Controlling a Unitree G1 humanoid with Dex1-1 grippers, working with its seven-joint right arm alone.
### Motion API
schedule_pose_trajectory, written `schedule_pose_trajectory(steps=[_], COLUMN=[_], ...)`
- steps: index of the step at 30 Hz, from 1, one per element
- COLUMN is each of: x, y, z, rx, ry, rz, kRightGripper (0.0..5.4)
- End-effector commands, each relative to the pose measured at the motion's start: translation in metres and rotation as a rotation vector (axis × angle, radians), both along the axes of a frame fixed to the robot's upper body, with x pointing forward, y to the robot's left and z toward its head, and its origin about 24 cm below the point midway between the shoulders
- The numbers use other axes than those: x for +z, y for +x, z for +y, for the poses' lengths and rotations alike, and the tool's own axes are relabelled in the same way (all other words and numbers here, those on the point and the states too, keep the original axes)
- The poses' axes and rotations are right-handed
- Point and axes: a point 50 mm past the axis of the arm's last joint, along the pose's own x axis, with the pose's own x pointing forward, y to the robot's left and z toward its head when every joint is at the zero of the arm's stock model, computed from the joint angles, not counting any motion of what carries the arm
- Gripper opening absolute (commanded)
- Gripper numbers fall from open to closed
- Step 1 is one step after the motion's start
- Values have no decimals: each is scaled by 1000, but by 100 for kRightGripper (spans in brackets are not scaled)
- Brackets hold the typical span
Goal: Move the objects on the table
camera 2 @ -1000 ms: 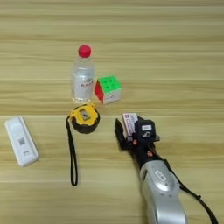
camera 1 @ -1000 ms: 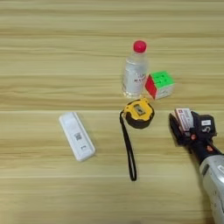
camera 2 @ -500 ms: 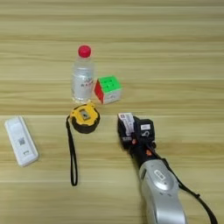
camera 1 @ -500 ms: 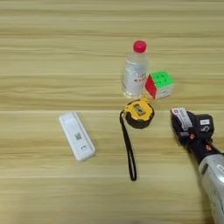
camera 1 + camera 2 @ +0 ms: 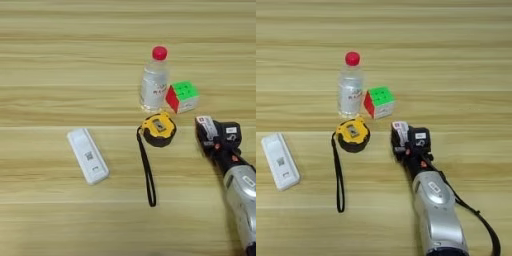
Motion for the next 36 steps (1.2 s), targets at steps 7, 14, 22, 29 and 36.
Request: schedule_pose_trajectory(steps=[7, 14, 22, 29, 36], x=[9, 5, 1, 0, 0], y=[34, 54, 69, 78, 79], z=[-25, -32, -30, -28, -27], rx=[-91, -91, -52, -36, -20], ry=[-78, -68, -52, -62, -69], rz=[-25, 0, 24, 37, 27], kRightGripper=[209, 209, 209, 209, 281])
